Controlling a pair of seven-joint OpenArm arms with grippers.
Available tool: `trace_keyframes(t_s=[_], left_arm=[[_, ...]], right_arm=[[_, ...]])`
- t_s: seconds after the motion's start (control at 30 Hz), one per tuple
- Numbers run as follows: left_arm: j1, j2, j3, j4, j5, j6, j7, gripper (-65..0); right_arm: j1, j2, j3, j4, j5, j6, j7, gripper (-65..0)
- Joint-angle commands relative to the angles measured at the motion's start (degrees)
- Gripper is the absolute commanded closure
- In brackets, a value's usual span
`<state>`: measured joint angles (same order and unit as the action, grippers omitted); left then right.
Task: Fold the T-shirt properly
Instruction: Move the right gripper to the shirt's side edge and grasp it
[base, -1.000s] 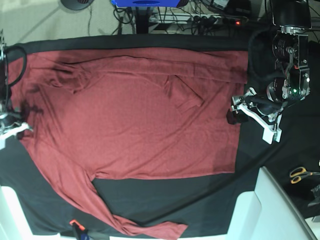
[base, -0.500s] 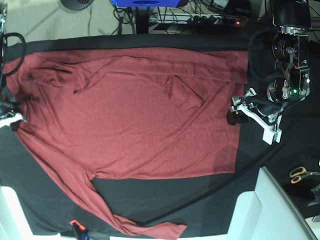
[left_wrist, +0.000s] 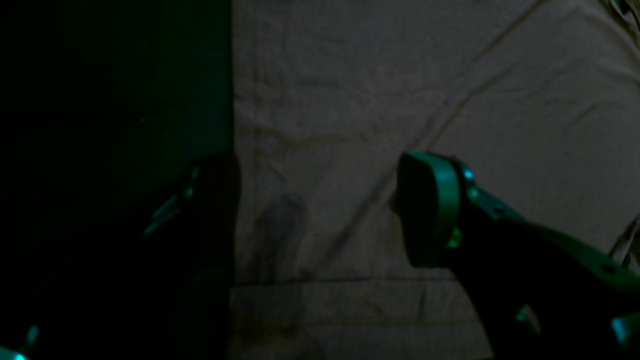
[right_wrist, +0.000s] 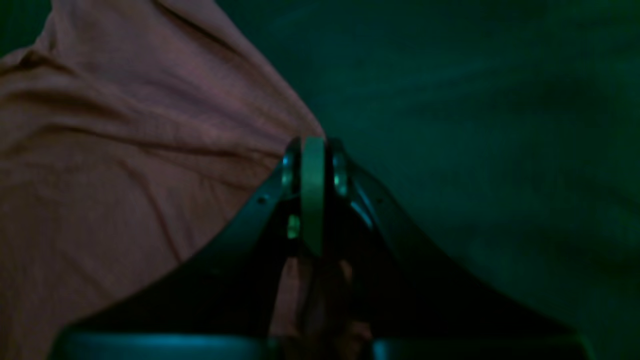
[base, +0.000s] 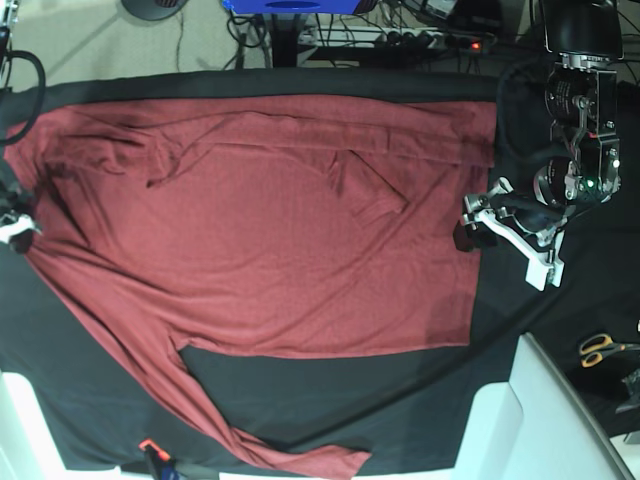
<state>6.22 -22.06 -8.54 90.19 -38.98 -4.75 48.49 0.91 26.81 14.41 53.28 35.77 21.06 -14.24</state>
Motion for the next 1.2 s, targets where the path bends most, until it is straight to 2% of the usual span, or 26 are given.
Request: trace_keyframes(t_s=[0.0, 0.3, 0.4, 0.53, 0.63, 0.67, 0.77, 0.87, 0.93, 1.0, 1.17], left_arm=[[-0.6, -0.7, -0.3, 0.8, -0.3, -0.3, -1.0, -46.2], [-0.8, -0.7, -0.3, 0.8, -0.3, -0.3, -1.0, -46.2], [-0.8, -0.7, -0.4, 0.8, -0.2, -0.3, -1.0, -46.2], [-0.8, -0.7, -0.4, 0.8, -0.2, -0.3, -1.0, -46.2], [-0.8, -0.7, -0.4, 0.8, -0.2, -0.3, -1.0, -46.2], [-0.8, -0.7, -0.4, 0.8, -0.2, -0.3, -1.0, -46.2], [-0.8, -0.7, -0.5, 0.8, -0.2, -0.3, -1.1, -46.2], [-0.9, -0.7, -0.5, 0.8, -0.2, -0.3, -1.1, -46.2], [-0.9, -0.7, -0.5, 0.8, -0.2, -0.3, -1.1, -46.2], [-0.9, -0.8, -0.5, 0.8, -0.2, -0.3, -1.1, -46.2], [-0.9, -1.2, -0.5, 0.8, -0.2, -0.3, -1.1, -46.2]], right_arm=[[0.7, 1.5, 0.8, 1.0, 0.6, 0.3, 0.5, 0.0], [0.0, 1.5, 0.8, 1.2, 0.8, 0.3, -7.3, -1.8], [0.3, 0.5, 0.8, 2.6, 0.8, 0.3, -9.1, -13.2], [-1.0, 0.0, 0.8, 10.1, 0.7, 0.3, -9.2, -29.7], [0.2, 0.0, 0.1, 13.8, 0.3, -0.1, -9.3, -30.6], [2.2, 0.0, -0.7, 13.8, -0.6, -1.2, -9.4, -30.8], [9.0, 0.0, -8.1, 8.7, -9.2, -4.3, -9.7, -31.2], [15.4, -1.3, -14.2, -0.7, -17.5, -4.2, -9.2, -31.4], [18.1, -2.7, -14.5, -5.8, -20.4, -2.8, -7.3, -31.4], [19.7, -3.5, -14.1, -10.2, -23.0, -1.6, -5.2, -31.4], [23.0, -3.6, -14.5, -19.4, -25.6, -1.4, -0.8, -31.4]])
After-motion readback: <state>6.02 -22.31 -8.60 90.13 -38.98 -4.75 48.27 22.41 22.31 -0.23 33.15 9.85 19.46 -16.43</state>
